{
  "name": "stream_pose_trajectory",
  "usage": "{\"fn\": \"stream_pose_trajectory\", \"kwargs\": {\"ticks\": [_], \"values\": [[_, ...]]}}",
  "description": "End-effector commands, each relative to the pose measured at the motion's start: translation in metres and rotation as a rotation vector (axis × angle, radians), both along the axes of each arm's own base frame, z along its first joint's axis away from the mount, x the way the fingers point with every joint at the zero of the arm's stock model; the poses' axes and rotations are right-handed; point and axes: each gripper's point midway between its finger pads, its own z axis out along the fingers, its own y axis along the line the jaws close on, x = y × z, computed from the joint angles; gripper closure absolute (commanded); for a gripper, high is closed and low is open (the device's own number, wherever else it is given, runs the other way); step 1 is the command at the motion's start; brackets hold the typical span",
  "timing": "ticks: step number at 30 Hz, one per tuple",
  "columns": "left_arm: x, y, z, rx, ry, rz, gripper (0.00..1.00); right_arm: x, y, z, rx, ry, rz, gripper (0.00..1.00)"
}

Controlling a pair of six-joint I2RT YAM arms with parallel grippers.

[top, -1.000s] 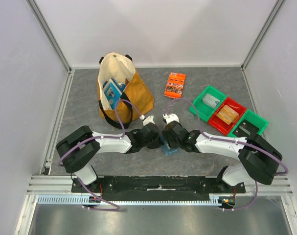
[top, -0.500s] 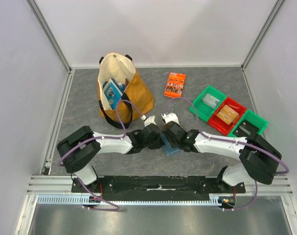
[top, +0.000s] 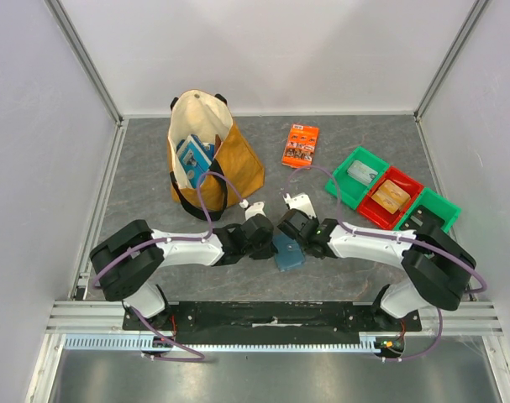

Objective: Take the credit cards out of the card holder
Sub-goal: Open the card holder at the center of the board.

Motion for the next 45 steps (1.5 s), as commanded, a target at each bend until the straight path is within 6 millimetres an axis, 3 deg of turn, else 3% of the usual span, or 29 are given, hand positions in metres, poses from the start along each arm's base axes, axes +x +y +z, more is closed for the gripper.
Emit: {"fn": "stream_pose_trajectory", "kwargs": {"ticks": [1, 6, 8, 11, 20, 25, 32, 45], "values": [[-0.010, 0.030, -0.020, 0.148, 0.005, -0.025, 0.98, 0.005, 0.023, 0.027, 0.146, -0.050, 0.018, 0.88], [-0.009, 0.030, -0.017, 0.143, -0.002, -0.024, 0.98, -0.002, 0.064, 0.064, 0.354, -0.068, 0.135, 0.67], [-0.009, 0.030, -0.017, 0.144, -0.003, -0.023, 0.98, -0.003, 0.071, 0.065, 0.353, -0.060, 0.150, 0.63], [-0.009, 0.029, -0.017, 0.140, -0.001, -0.020, 0.98, -0.008, 0.076, 0.048, 0.306, -0.019, 0.162, 0.56], [-0.008, 0.028, -0.017, 0.127, -0.010, -0.015, 0.98, -0.019, 0.079, 0.020, 0.217, 0.052, 0.163, 0.55], [-0.007, 0.027, -0.015, 0.119, -0.014, -0.011, 0.98, -0.021, 0.065, 0.008, 0.121, 0.069, 0.138, 0.55], [-0.008, 0.027, -0.017, 0.091, -0.007, 0.012, 0.98, -0.031, 0.075, 0.010, 0.187, 0.112, 0.155, 0.53], [-0.016, 0.029, -0.018, 0.009, 0.014, 0.044, 0.98, -0.024, 0.049, -0.003, 0.129, 0.041, 0.060, 0.57]]}}
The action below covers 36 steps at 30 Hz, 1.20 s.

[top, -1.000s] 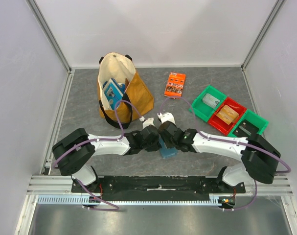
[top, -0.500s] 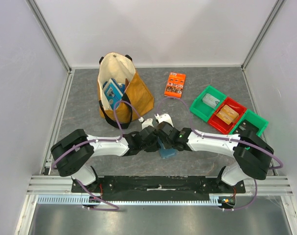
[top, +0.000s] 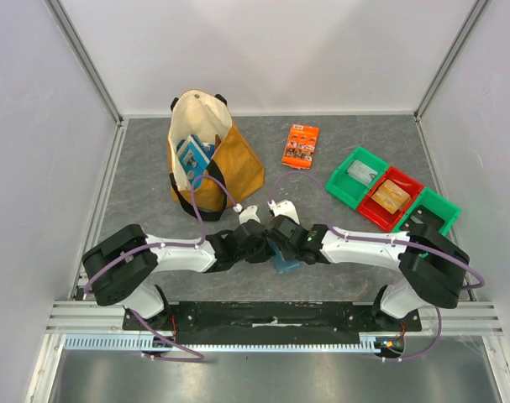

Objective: Take the credit cards out of the card holder
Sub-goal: Open the card holder at the center of the board.

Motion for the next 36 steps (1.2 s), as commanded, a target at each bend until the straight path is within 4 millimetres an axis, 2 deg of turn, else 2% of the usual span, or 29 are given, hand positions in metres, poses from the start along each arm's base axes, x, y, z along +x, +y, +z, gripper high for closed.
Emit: {"fn": "stream_pose_trajectory", "kwargs": {"ticks": [1, 4, 6, 13, 18, 25, 33, 36], "values": [[-0.011, 0.020, -0.016, 0.060, 0.041, 0.024, 0.98, 0.006, -0.019, -0.005, -0.073, -0.052, -0.054, 0.57], [-0.013, 0.021, -0.017, 0.058, 0.045, 0.022, 0.98, 0.008, -0.021, -0.006, -0.093, -0.064, -0.058, 0.60], [-0.014, 0.022, -0.017, 0.056, 0.046, 0.027, 0.98, 0.011, -0.026, -0.009, -0.127, -0.071, -0.069, 0.67], [-0.016, 0.035, -0.015, 0.063, 0.042, 0.058, 0.98, 0.014, -0.047, -0.006, -0.229, -0.106, -0.139, 1.00], [-0.017, 0.042, -0.017, 0.081, 0.043, 0.071, 0.98, 0.018, -0.056, 0.008, -0.233, -0.144, -0.176, 1.00], [-0.017, 0.046, -0.017, 0.098, 0.042, 0.080, 0.98, 0.020, -0.072, 0.004, -0.212, -0.099, -0.222, 1.00], [-0.014, 0.048, -0.015, 0.099, 0.033, 0.080, 0.98, 0.023, -0.071, 0.000, 0.040, 0.022, -0.246, 1.00], [-0.011, 0.043, -0.010, 0.107, 0.010, 0.047, 0.98, 0.022, -0.060, 0.003, 0.107, 0.036, -0.221, 1.00]]}}
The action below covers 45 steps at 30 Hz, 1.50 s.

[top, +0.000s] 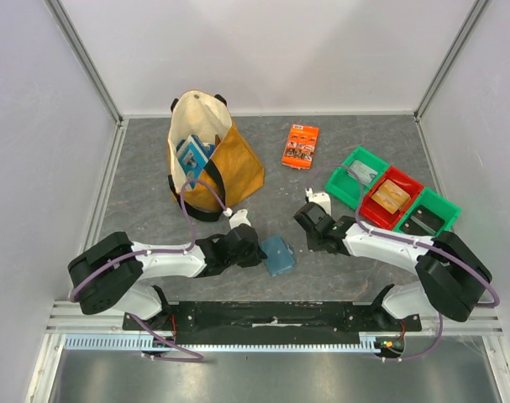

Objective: Take the credit cards out of the card holder
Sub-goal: Open the card holder at the center of the board.

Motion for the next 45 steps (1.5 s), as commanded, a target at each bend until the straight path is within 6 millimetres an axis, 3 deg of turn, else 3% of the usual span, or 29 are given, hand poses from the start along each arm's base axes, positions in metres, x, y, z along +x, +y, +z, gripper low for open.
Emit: {"fn": "stream_pose_trajectory", "kwargs": {"ticks": [1, 4, 8, 12, 15, 19, 21, 25, 30, 36, 39, 45], "values": [[0.001, 0.016, -0.009, 0.108, -0.012, -0.017, 0.98, -0.003, 0.025, 0.008, 0.137, 0.004, 0.067, 1.00], [0.005, 0.009, -0.005, 0.120, -0.040, -0.065, 0.98, 0.000, 0.030, 0.009, 0.198, -0.005, 0.049, 0.98], [0.012, -0.002, 0.001, 0.140, -0.075, -0.115, 0.97, -0.001, 0.036, 0.017, 0.296, -0.044, 0.034, 0.62], [0.014, -0.004, -0.001, 0.193, -0.067, -0.154, 0.97, -0.004, 0.057, 0.043, 0.460, -0.098, 0.101, 0.28], [0.013, -0.005, 0.002, 0.199, -0.072, -0.171, 0.97, -0.004, 0.072, 0.054, 0.504, -0.102, 0.143, 0.15], [0.016, -0.005, 0.007, 0.210, -0.085, -0.176, 0.97, -0.002, 0.081, 0.052, 0.481, -0.093, 0.159, 0.03], [0.017, -0.005, 0.007, 0.224, -0.087, -0.185, 0.97, -0.001, 0.080, 0.045, 0.443, -0.078, 0.151, 0.03], [0.020, -0.005, 0.011, 0.254, -0.104, -0.206, 0.97, 0.001, 0.061, 0.028, 0.329, -0.059, 0.090, 0.08], [0.024, -0.003, 0.015, 0.288, -0.133, -0.236, 0.97, -0.004, 0.052, 0.025, 0.309, -0.064, 0.093, 0.32], [0.029, 0.003, 0.019, 0.333, -0.170, -0.253, 0.97, -0.017, 0.061, 0.021, 0.391, -0.020, 0.122, 0.61], [0.031, 0.003, 0.021, 0.331, -0.182, -0.254, 0.97, -0.020, 0.063, 0.020, 0.432, -0.011, 0.120, 0.71], [0.035, -0.001, 0.020, 0.333, -0.193, -0.268, 0.96, -0.025, 0.060, 0.009, 0.476, 0.022, 0.114, 0.79]]}}
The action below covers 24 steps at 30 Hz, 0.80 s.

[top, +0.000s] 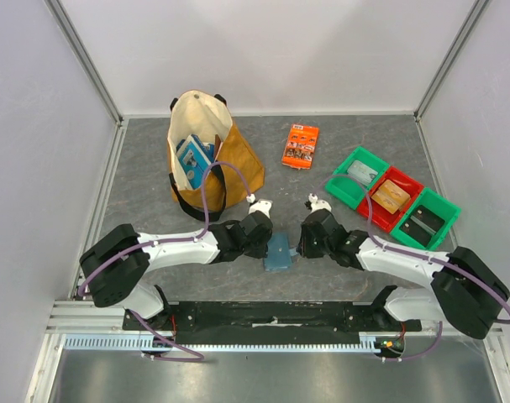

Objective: Take the credit cards out of the card holder
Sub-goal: Open the card holder at the center of the board.

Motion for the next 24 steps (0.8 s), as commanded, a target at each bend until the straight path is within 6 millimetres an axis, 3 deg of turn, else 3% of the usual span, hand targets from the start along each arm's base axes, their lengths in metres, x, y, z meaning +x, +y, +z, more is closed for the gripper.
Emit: {"fn": "stream_pose_trajectory", "kwargs": {"ticks": [1, 5, 12, 16, 24], "values": [[0.017, 0.004, 0.005, 0.050, -0.068, -0.010, 0.94, -0.002, 0.012, 0.005, 0.123, -0.001, 0.017, 0.81], [0.020, 0.005, 0.016, 0.049, -0.094, 0.000, 0.83, 0.000, 0.015, 0.009, 0.184, -0.032, 0.018, 1.00], [0.008, -0.007, 0.038, 0.083, -0.160, -0.041, 0.28, -0.005, 0.022, 0.019, 0.374, -0.039, 0.031, 1.00], [0.000, -0.016, 0.044, 0.128, -0.171, -0.036, 0.18, -0.006, 0.023, 0.019, 0.437, -0.036, 0.019, 1.00], [-0.011, -0.037, 0.032, 0.226, -0.175, -0.095, 0.15, -0.006, 0.007, 0.002, 0.424, -0.008, -0.093, 1.00]]}}
